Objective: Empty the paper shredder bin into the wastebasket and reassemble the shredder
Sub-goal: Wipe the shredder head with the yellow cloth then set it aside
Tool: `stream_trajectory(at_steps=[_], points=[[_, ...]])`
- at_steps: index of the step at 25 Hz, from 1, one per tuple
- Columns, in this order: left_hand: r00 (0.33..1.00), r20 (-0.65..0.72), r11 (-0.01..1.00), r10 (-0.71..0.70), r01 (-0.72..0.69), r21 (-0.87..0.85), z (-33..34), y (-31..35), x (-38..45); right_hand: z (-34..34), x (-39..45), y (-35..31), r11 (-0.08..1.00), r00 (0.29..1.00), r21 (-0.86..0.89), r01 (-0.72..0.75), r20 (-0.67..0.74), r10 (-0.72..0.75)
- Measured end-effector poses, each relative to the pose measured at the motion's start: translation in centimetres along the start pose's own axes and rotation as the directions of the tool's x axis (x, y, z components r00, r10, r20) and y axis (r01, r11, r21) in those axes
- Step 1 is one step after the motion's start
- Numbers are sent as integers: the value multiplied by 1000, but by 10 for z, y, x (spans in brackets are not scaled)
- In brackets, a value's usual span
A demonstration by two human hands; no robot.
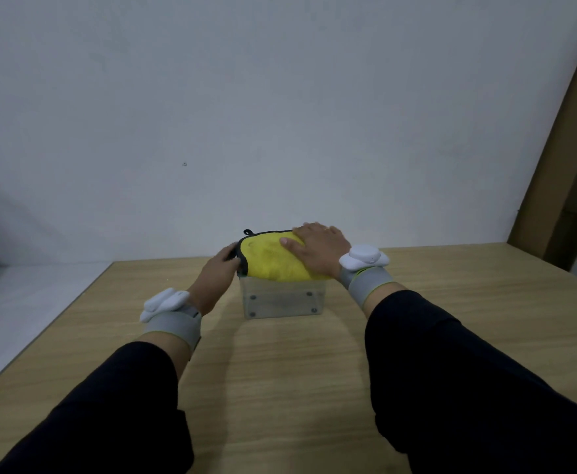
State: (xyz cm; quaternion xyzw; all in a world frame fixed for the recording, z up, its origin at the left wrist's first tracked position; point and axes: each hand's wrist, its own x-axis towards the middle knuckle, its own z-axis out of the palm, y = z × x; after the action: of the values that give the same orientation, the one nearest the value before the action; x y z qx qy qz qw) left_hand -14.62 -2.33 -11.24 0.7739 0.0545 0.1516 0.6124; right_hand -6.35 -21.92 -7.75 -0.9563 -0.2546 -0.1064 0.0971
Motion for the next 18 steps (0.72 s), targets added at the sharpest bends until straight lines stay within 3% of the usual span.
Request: stream_trajectory(at_steps=[4,8,11,15,18], points=[[995,-100,997,28,-21,72,1,13,3,-1,-8,20,991,987,-43,-130,-103,125],[988,-152,992,31,-11,129,12,23,6,-2,-12,28,969,966,70,-237,-92,243],[981,-194,958,15,41,284,23,33,12,-3,-16,26,953,964,192,-234,-84,253],[952,-295,889,76,69,453,35,42,11,-4,-19,22,954,954,200,-222,-160,255],[939,-315,904,136,12,427,42,48,9,-9,-19,24,958,941,193,-212,-226,254]])
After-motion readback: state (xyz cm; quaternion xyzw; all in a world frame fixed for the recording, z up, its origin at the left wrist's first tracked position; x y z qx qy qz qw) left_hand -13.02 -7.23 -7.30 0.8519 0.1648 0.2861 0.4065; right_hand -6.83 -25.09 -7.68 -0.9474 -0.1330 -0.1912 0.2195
